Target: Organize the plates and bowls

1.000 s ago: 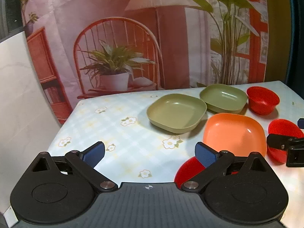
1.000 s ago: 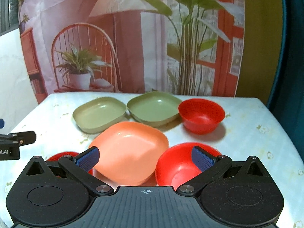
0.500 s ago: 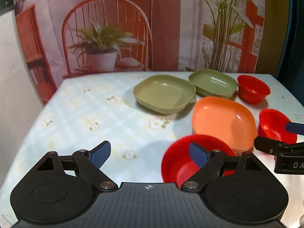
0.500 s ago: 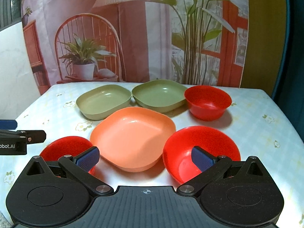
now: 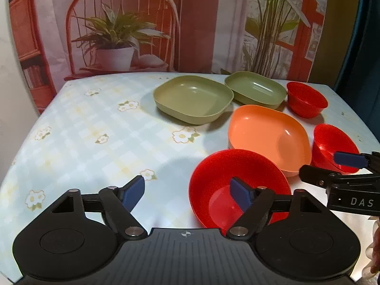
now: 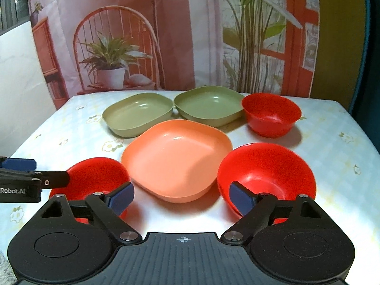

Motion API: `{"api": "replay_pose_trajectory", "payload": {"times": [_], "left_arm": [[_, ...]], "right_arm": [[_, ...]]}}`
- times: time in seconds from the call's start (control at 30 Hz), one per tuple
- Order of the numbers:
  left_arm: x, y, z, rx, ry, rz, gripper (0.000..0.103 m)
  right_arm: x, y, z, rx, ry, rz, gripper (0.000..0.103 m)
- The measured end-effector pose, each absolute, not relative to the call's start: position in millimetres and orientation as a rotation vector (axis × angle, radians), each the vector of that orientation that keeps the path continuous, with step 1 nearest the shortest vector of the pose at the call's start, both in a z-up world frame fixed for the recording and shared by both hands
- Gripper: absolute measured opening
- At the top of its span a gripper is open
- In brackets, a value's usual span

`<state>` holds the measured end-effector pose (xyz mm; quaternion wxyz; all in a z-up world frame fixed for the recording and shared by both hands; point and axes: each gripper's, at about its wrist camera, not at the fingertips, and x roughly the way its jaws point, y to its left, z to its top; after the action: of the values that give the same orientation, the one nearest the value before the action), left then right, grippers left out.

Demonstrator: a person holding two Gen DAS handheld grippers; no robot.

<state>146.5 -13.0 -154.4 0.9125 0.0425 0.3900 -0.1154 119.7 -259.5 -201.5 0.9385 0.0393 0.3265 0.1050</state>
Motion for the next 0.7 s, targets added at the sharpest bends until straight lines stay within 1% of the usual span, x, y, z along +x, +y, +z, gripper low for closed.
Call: {"api": "replay_pose_trajectory", "payload": {"times": [0.03,0.1,0.13,0.17,0.2,0.33,0.4,0.47,0.57,0.63,0.7], "left_arm": [[147,-13,-155,0.082,0.809,-0.243,0.073],[148,-12,-158,0.067,0.829,-0.253,0.059],[149,-12,-160,0.056,0.842,-0.257,0.055],[149,-11,-163,0.044,0.851,-0.252,0.044],[150,-10,-165,0.034,0.86,-0.242,0.039],[152,-5,-173,-0.003,0.898,-0.241,0.037],[152,-5,-176,-0.008,0.905,-0.247,0.037],[153,-6,-178,-0.013,0.908,-0.258,0.037],[154,-7,-181,-0.03,0.922,-0.286,0.026],[153,-7,-183,-0.043,0.926,-0.308,0.026],[152,-9,-184,-0.049,0.925,-0.32,0.026]], "right_arm": [[119,-259,-202,0.081,0.665,0.222,0.083],[117,-256,-201,0.08,0.662,0.24,0.077],[116,-254,-201,0.078,0.661,0.251,0.075],[115,-252,-201,0.078,0.663,0.268,0.071],[115,-250,-201,0.077,0.667,0.282,0.068],[115,-242,-203,0.079,0.687,0.339,0.059],[117,-240,-205,0.086,0.699,0.366,0.053],[119,-237,-207,0.095,0.713,0.387,0.052],[122,-234,-212,0.118,0.748,0.41,0.047],[125,-232,-216,0.139,0.771,0.424,0.045],[126,-233,-219,0.15,0.787,0.437,0.04]]}}
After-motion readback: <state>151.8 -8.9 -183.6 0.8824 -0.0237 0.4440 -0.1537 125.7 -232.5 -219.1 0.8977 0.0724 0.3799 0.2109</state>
